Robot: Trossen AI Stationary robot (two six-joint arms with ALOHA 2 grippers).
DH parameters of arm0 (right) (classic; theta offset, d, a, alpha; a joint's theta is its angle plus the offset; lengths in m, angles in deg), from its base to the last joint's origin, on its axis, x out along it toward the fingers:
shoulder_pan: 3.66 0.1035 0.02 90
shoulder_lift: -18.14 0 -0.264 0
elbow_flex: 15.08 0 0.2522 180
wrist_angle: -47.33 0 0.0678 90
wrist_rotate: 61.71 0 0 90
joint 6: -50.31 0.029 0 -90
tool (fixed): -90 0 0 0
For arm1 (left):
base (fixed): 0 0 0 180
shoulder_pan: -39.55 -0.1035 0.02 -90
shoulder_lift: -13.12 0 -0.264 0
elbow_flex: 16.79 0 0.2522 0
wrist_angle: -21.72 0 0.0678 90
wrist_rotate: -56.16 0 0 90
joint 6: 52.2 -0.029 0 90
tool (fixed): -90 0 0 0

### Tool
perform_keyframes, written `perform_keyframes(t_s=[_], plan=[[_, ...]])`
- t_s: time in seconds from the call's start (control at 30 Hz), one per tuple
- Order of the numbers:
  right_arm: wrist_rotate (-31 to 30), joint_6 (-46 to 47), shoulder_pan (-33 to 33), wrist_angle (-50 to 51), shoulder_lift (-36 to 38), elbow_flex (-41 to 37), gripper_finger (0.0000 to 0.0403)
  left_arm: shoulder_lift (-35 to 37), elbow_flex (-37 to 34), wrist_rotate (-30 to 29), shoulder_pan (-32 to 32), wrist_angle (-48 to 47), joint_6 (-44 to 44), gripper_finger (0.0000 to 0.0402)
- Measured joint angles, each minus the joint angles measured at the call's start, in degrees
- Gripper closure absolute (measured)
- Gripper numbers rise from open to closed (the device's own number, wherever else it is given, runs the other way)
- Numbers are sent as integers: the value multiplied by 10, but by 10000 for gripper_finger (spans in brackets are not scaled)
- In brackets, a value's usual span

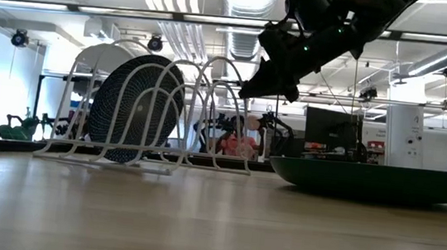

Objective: Sort dishes
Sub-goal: Put the green plate in the dish rack

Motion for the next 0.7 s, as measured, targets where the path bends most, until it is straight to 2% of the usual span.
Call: perform_keyframes(t_s=[0.7], plan=[[-2, -45, -65, -3, 0, 17, 403, 12, 3, -26, -1, 0, -24, 283]])
